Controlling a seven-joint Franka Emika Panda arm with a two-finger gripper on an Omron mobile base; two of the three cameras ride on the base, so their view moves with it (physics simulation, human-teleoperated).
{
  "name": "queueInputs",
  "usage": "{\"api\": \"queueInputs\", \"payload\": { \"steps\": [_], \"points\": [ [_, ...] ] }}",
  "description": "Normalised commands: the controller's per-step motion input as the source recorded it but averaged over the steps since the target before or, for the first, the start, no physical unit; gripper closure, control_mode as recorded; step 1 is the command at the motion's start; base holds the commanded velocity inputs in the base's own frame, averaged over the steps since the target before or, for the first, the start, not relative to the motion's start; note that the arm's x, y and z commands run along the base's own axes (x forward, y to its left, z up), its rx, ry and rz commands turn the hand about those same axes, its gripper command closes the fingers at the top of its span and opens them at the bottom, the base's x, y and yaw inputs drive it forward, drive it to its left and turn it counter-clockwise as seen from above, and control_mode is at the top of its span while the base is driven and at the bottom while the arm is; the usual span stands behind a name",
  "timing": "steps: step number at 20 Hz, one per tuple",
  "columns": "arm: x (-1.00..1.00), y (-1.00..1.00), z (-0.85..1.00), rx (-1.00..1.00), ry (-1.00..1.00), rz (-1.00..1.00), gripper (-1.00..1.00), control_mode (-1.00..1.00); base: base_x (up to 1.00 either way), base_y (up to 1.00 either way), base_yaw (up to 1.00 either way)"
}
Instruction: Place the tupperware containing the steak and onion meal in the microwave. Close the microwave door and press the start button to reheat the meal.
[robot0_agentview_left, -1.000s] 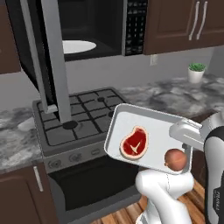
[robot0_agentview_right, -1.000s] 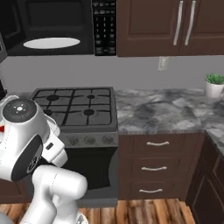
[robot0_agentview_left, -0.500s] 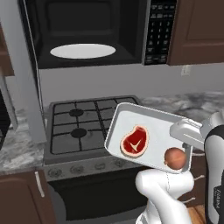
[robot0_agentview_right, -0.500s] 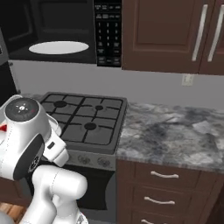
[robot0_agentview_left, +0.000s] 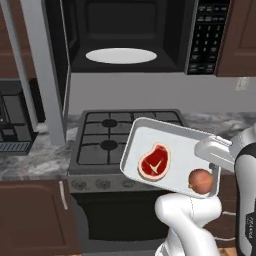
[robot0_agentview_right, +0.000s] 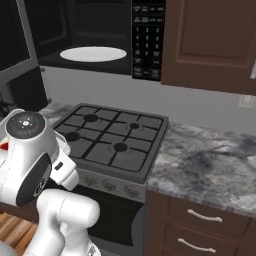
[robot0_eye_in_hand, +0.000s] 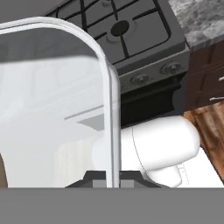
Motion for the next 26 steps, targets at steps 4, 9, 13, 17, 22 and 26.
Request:
{"api": "queueInputs", "payload": {
  "steps": [4, 9, 13, 17, 22, 26],
  "points": [
    [0.0, 0.0, 0.0, 0.0, 0.0, 0.0, 1.0, 1.0, 0.0, 0.01, 0.21],
    [0.0, 0.0, 0.0, 0.0, 0.0, 0.0, 1.0, 1.0, 0.0, 0.19, 0.18],
    [0.0, 0.0, 0.0, 0.0, 0.0, 0.0, 1.0, 1.0, 0.0, 0.25, 0.16],
    [0.0, 0.0, 0.0, 0.0, 0.0, 0.0, 1.0, 1.0, 0.0, 0.31, 0.15],
    [0.0, 0.0, 0.0, 0.0, 0.0, 0.0, 1.0, 1.0, 0.0, 0.45, 0.1],
    [0.0, 0.0, 0.0, 0.0, 0.0, 0.0, 1.0, 1.0, 0.0, 0.54, 0.05]
  ]
}}
